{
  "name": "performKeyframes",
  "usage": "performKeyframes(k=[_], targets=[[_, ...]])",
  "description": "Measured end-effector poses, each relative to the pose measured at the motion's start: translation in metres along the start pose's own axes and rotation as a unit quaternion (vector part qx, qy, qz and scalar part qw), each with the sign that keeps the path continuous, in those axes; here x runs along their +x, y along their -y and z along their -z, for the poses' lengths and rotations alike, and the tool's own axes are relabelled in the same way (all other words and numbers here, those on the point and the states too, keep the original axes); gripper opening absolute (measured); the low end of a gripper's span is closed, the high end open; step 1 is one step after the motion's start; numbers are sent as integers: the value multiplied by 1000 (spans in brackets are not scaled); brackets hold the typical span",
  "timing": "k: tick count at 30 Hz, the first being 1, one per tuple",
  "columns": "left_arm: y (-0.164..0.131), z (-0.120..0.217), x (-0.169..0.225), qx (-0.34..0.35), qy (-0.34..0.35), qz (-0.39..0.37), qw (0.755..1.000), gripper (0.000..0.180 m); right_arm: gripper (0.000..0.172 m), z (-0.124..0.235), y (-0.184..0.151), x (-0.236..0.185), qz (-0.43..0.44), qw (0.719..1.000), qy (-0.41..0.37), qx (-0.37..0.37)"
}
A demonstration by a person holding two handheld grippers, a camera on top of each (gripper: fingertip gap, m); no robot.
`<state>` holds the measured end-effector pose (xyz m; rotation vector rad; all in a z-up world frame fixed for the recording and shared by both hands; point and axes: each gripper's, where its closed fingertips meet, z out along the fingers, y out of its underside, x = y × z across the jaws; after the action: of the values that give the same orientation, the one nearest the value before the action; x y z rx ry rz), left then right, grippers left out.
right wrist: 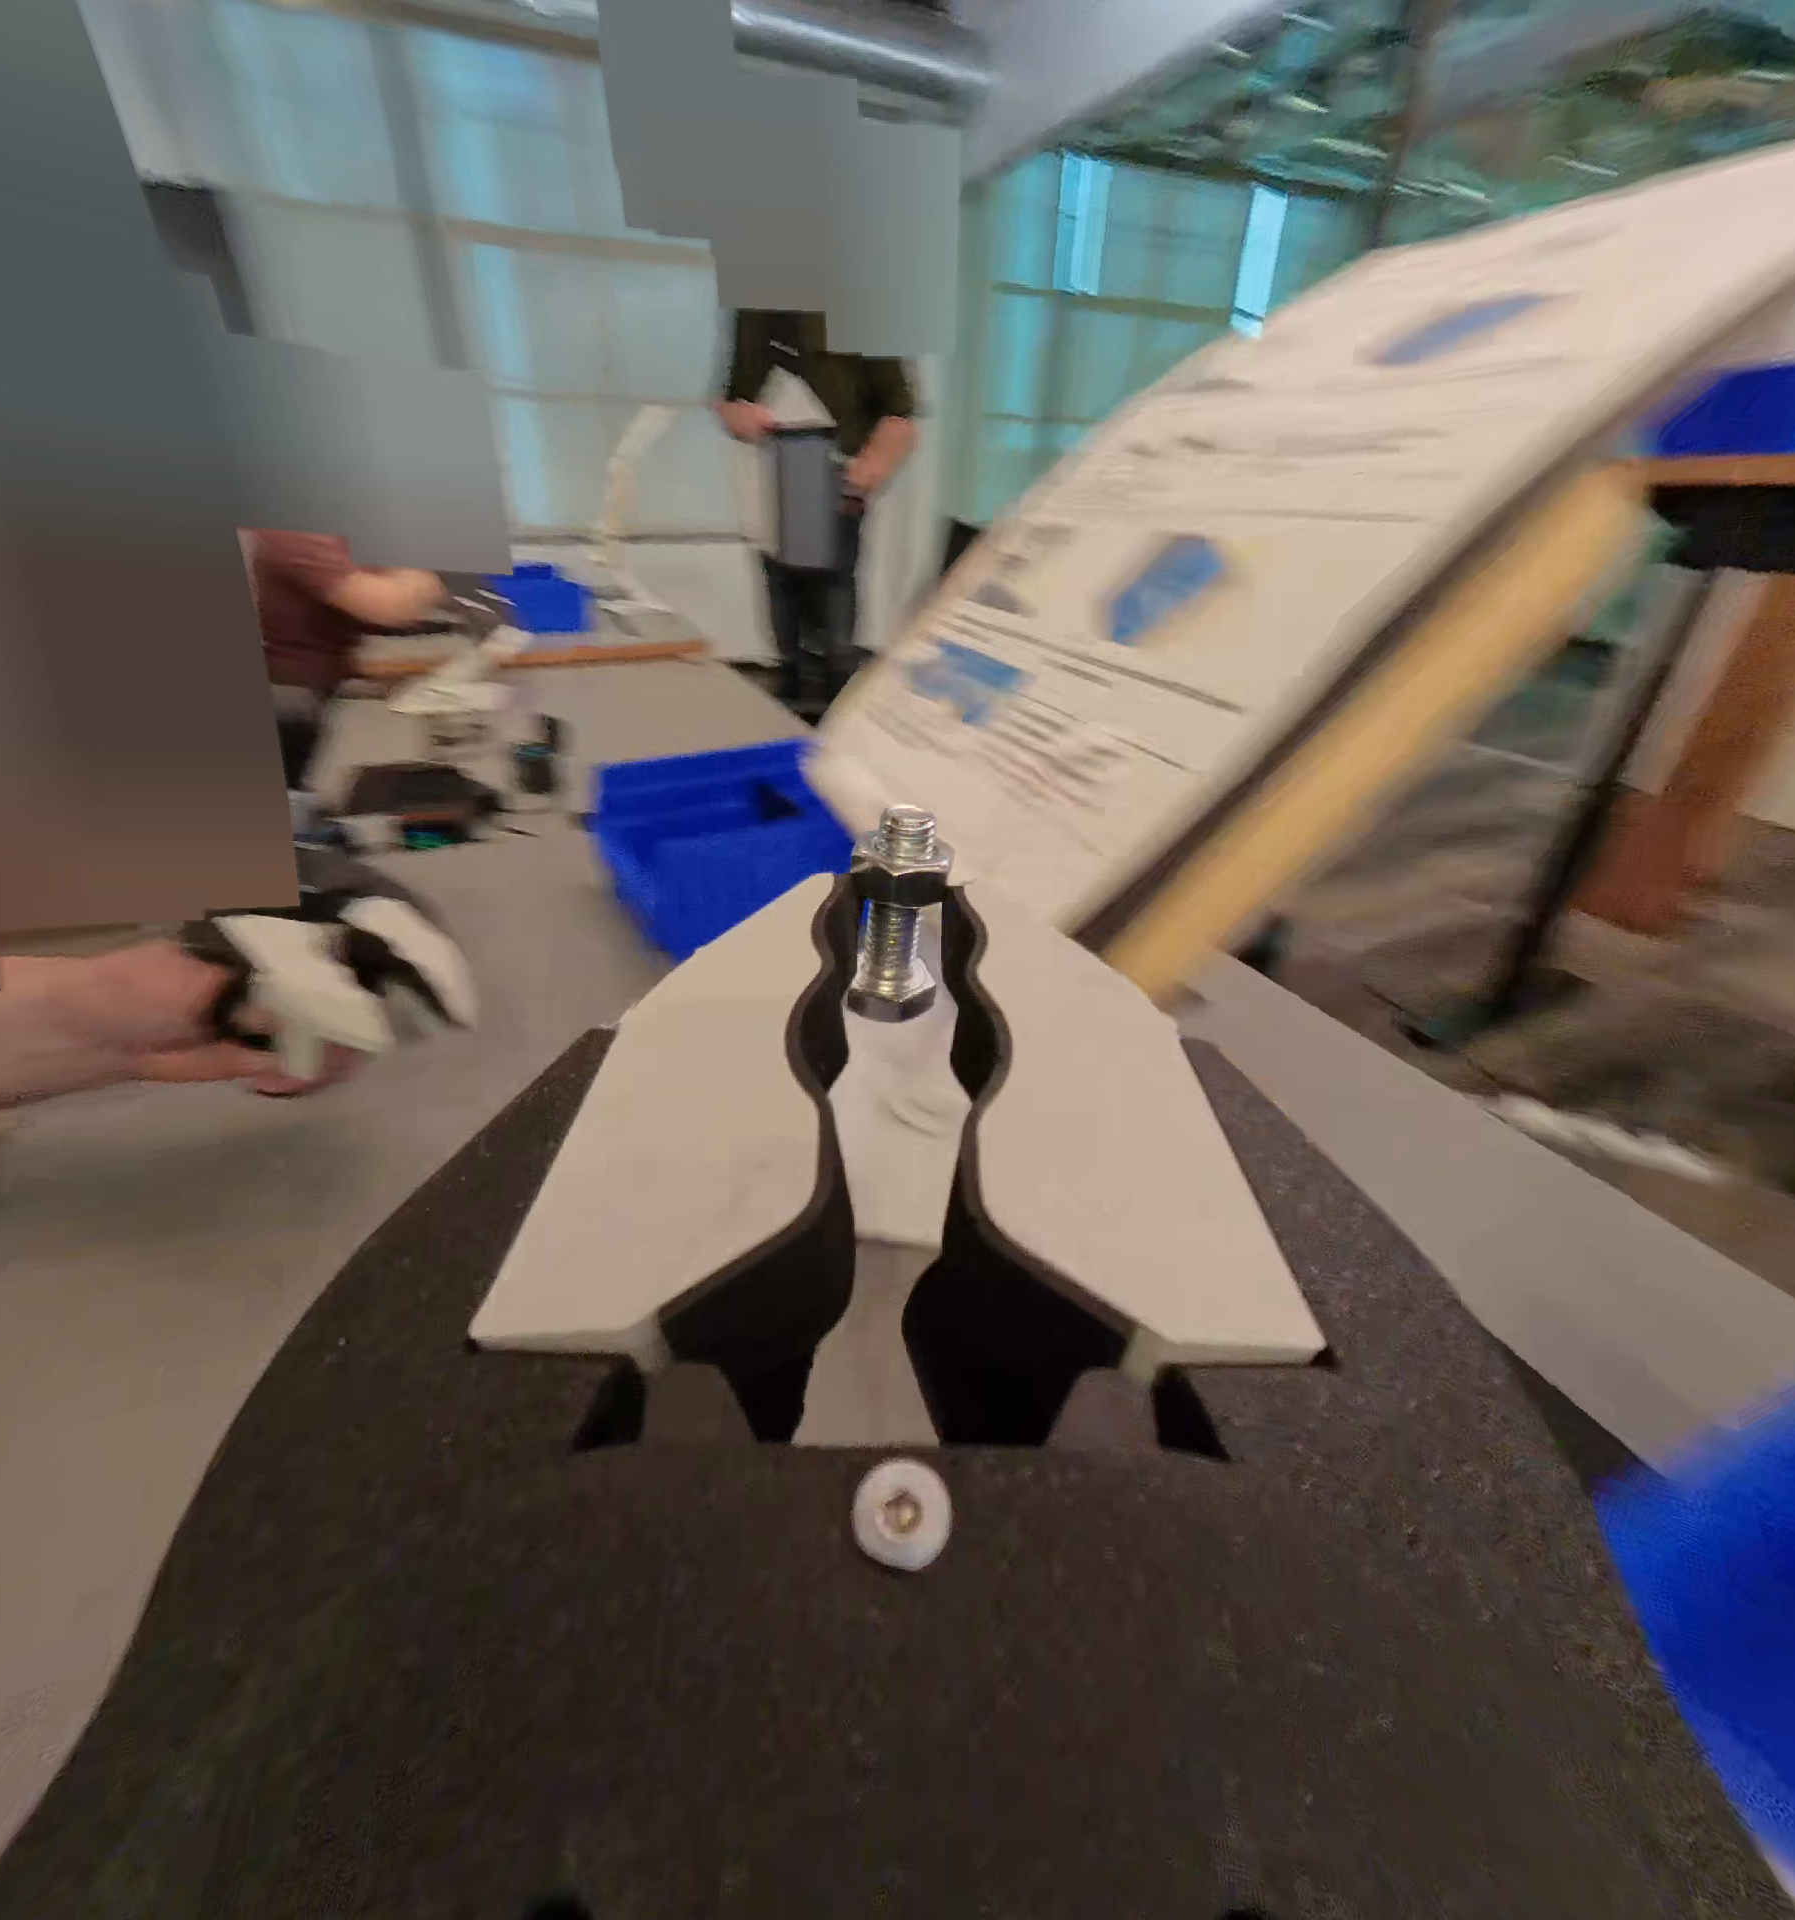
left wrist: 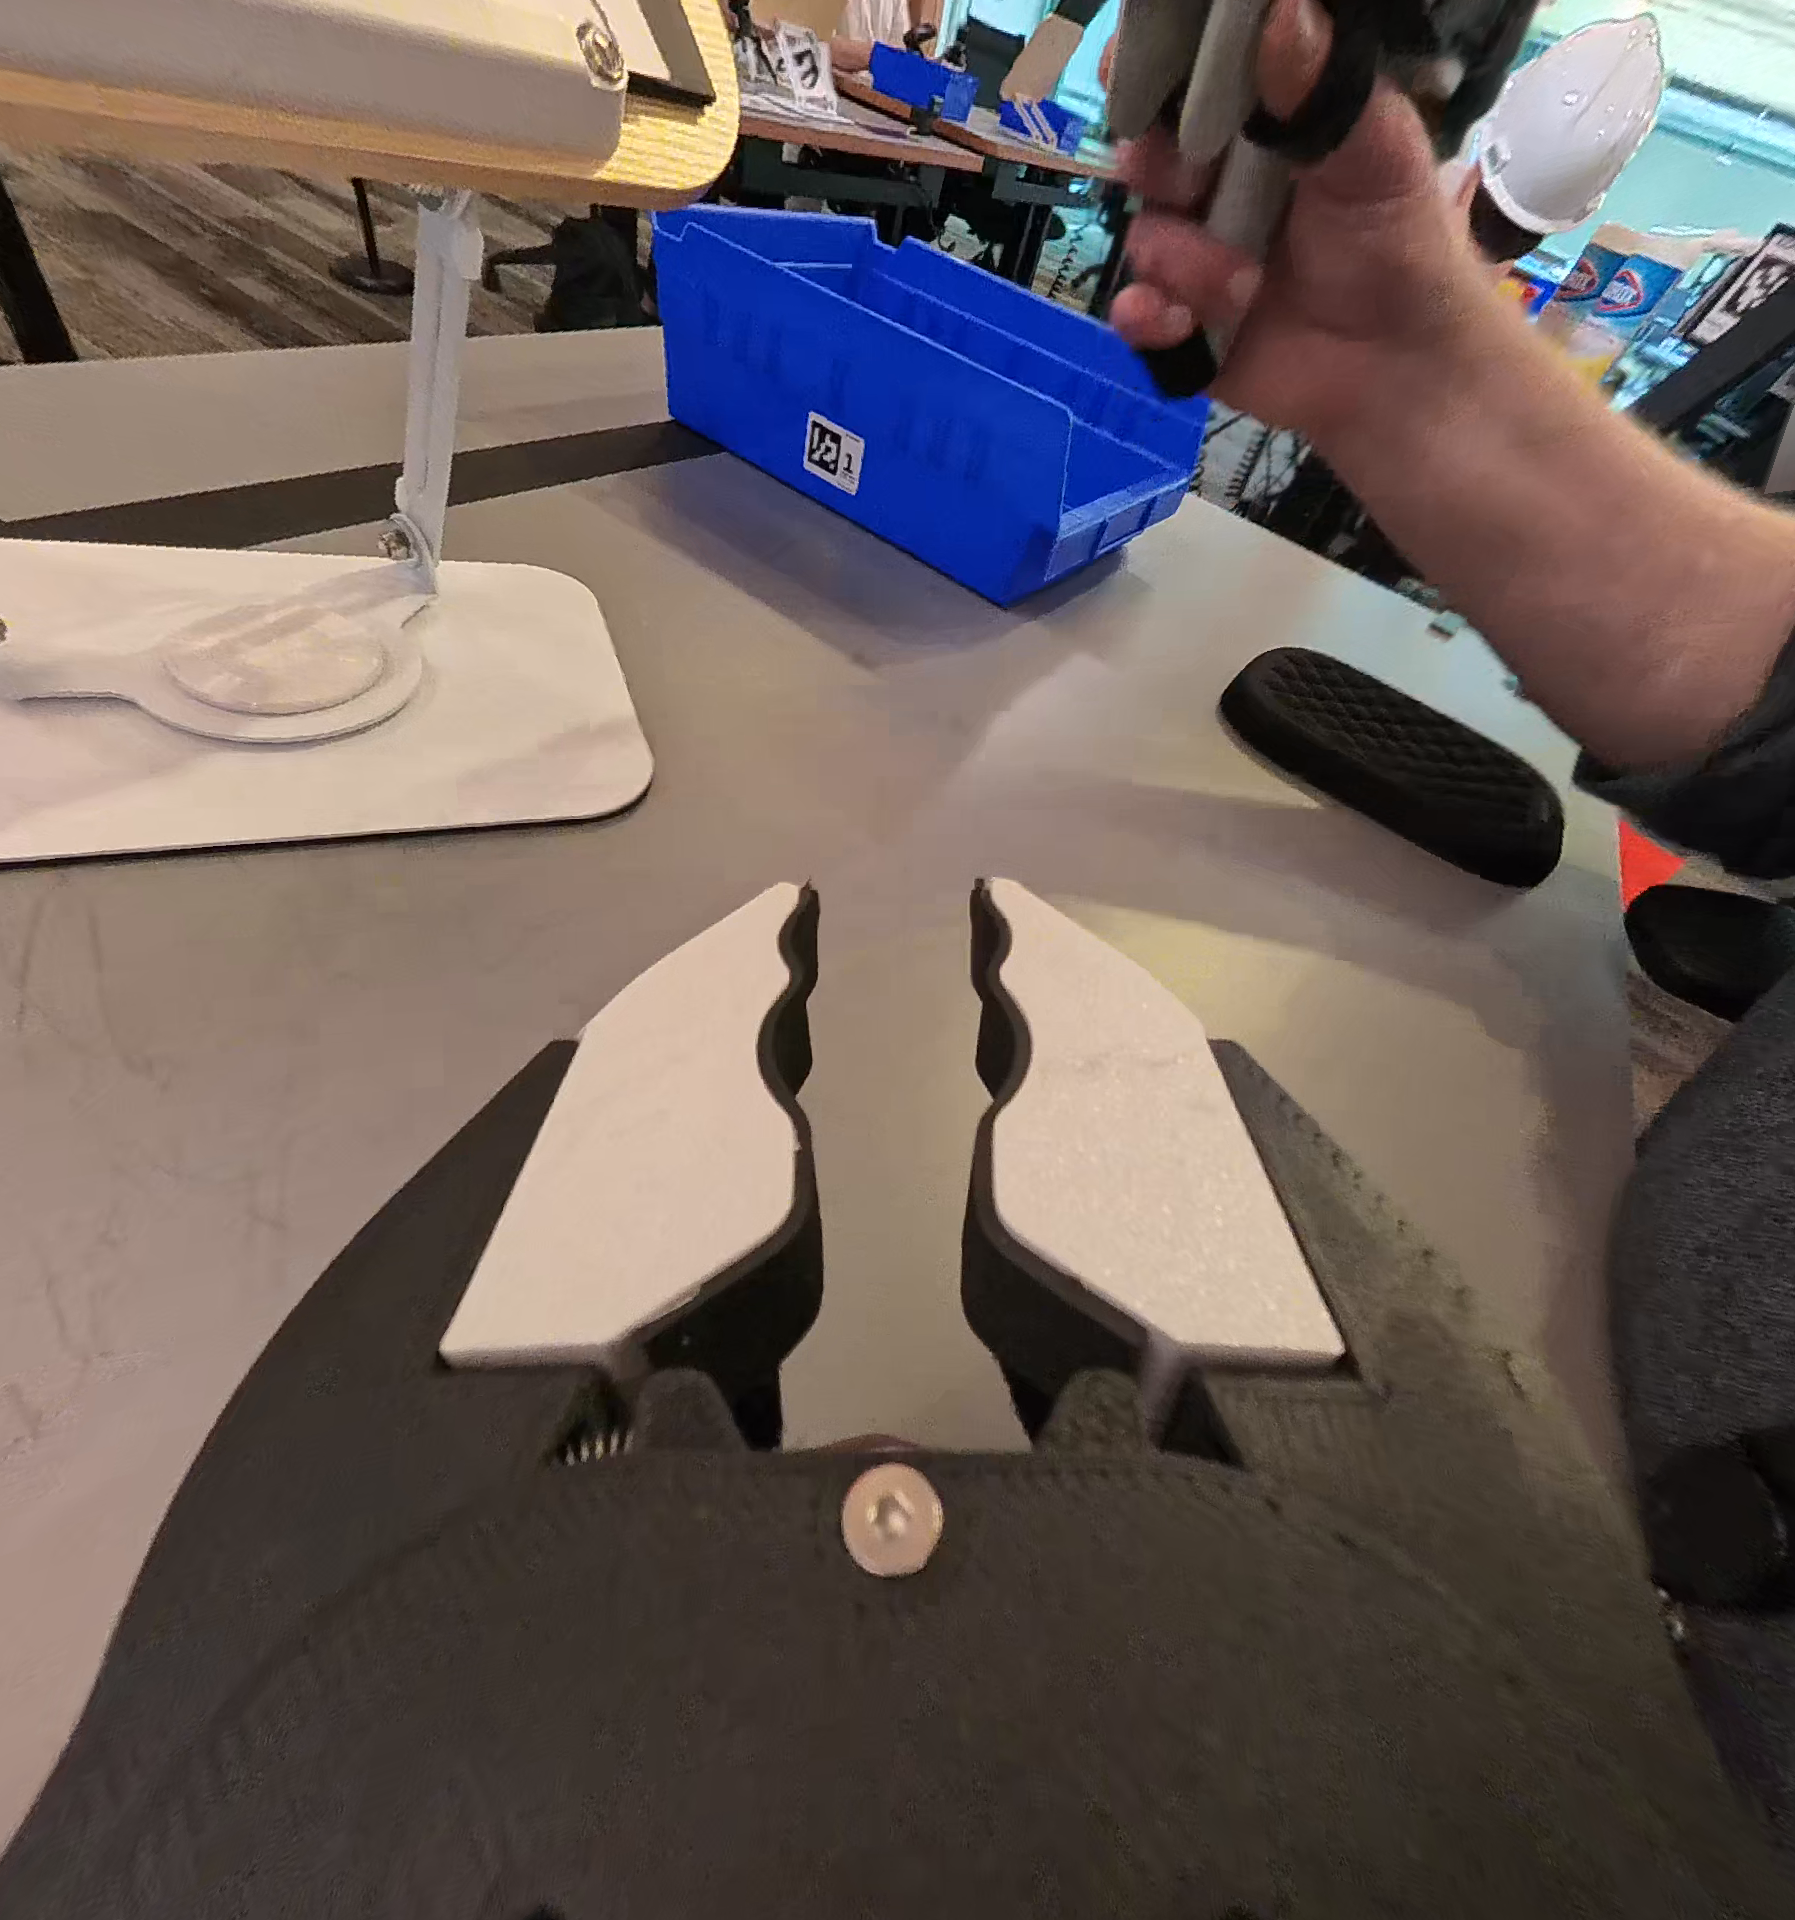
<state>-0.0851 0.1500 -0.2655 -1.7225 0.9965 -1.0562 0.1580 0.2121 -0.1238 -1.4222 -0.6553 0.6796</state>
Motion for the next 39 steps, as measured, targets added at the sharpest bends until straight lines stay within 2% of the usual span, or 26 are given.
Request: performKeyframes(k=[3,5,10,12,15,19,23,24,28,32,35,39], targets=[[-2,0,-3,-4,8,-1,1000,26,15,44,-25,71,-24,991,-115,-69],[-2,0,-5,-3,12,-1,1000,26,15,69,-57,109,-53,975,-168,-134],[-2,3,-9,-5,26,-5,1000,21,15,113,-135,166,-113,921,-271,-255],[-2,3,-11,-5,28,-4,1000,21,15,127,-164,176,-132,891,-296,-317],[-3,4,-13,-5,31,-4,999,21,15,137,-179,184,-109,857,-318,-391],[-5,3,-12,-12,30,-6,999,22,16,148,-209,186,-99,805,-306,-498],[-6,5,-14,-14,32,-6,999,22,19,154,-227,190,-91,772,-307,-549],[-5,6,-15,-12,35,-6,999,23,26,154,-225,193,-88,773,-314,-544],[-3,11,-21,-12,49,-10,999,24,27,142,-195,190,-67,808,-324,-487],[6,28,-37,-9,84,-20,996,25,25,124,-155,170,-19,844,-319,-431],[17,53,-59,-8,139,-26,990,26,22,99,-127,139,14,882,-282,-377],[38,99,-95,4,224,-29,974,27,20,70,-107,96,63,910,-244,-329]])
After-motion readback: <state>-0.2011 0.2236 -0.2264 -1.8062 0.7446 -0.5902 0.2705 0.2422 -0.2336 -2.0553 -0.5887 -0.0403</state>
